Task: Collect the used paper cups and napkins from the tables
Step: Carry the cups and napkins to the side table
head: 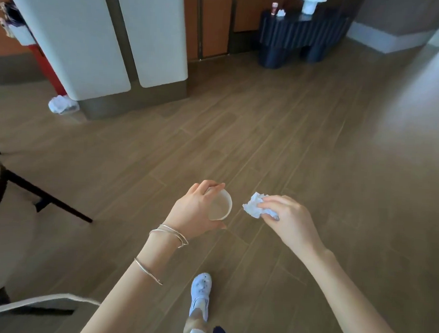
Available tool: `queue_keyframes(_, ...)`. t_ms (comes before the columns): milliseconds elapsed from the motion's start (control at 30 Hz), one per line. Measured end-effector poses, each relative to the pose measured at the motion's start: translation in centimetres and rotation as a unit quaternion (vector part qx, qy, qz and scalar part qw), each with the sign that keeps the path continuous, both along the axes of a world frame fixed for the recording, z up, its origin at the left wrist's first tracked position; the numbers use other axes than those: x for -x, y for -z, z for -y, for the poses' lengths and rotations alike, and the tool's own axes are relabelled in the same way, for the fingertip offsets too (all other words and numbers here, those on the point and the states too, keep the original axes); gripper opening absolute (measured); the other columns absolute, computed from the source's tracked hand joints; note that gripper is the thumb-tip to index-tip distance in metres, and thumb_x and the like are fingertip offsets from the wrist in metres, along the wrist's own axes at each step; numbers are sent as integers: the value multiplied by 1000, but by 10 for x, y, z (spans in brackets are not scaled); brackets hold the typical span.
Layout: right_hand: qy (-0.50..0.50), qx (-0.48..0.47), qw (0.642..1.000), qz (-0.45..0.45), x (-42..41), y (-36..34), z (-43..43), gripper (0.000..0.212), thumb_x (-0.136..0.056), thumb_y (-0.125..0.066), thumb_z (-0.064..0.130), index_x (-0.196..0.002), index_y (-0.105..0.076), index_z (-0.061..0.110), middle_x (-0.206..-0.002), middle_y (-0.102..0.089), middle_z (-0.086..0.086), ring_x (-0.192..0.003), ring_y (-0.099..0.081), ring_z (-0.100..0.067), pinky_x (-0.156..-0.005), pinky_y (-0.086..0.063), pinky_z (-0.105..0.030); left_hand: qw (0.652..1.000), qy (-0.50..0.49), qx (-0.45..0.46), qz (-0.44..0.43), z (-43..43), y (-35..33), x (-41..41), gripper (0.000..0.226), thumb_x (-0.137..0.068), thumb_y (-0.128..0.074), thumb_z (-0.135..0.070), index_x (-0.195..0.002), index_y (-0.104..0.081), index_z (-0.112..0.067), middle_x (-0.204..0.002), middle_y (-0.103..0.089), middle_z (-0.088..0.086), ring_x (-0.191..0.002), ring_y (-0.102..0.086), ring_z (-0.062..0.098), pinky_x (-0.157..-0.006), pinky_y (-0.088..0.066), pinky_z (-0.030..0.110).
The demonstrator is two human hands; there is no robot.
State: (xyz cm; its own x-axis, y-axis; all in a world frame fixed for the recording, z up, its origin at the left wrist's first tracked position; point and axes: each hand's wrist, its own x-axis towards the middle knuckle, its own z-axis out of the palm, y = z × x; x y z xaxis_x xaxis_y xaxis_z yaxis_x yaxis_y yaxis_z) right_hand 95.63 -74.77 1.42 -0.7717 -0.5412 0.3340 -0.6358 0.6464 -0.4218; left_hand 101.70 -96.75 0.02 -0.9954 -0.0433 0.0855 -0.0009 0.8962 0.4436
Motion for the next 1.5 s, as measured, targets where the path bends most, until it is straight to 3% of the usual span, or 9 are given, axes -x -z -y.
queue_keyframes(133,31,-2,1000,-2,69,-9,18,27,-65,-74,-9,-82,-74,12,-92,-73,2,-81,-67,-24,-55,-55,-38,1000,24,-12,-11,19,-6,80,85,-63,-77,-49,-136,-36,-34,-130,-39,-19,-113,-38,8,-70,-38,23)
queue_keyframes(367,77,8,997,-30,186,-30,46,26,-67,-74,-7,-85,-75,12,-93,-73,2,-83,-67,-23,-58,-55,-37,997,70,-6,-39,54,-30,214,87,-63,-78,-48,-137,-36,-31,-131,-40,-16,-114,-38,10,-77,-50,32)
queue_keyframes(633,103,-4,995,-10,282,-13,52,28,-63,-77,-8,-82,-75,12,-90,-73,2,-80,-68,-21,-58,-55,-32,993,112,-11,-26,63,-15,332,88,-63,-78,-47,-138,-36,-30,-132,-39,-16,-115,-37,9,-73,-42,25)
queue_keyframes(800,96,-17,995,10,363,2,47,26,-64,-76,-8,-82,-75,11,-90,-73,1,-81,-68,-22,-58,-56,-36,994,108,-10,-7,56,2,411,89,-63,-78,-48,-138,-35,-29,-132,-39,-15,-114,-39,10,-78,-50,33)
queue_keyframes(1233,81,2,997,-1,626,-32,4,24,-70,-72,-4,-86,-75,13,-96,-72,2,-85,-67,-24,-64,-55,-38,997,69,-20,-35,9,-26,651,81,-68,-75,-43,-137,-34,-31,-133,-36,-19,-116,-36,8,-78,-49,30)
queue_keyframes(1500,62,4,997,34,736,-8,10,24,-71,-72,-4,-88,-75,12,-96,-72,0,-87,-67,-24,-64,-55,-39,998,65,-11,-11,14,-6,758,80,-68,-74,-46,-137,-36,-31,-132,-38,-19,-116,-37,7,-80,-50,31)
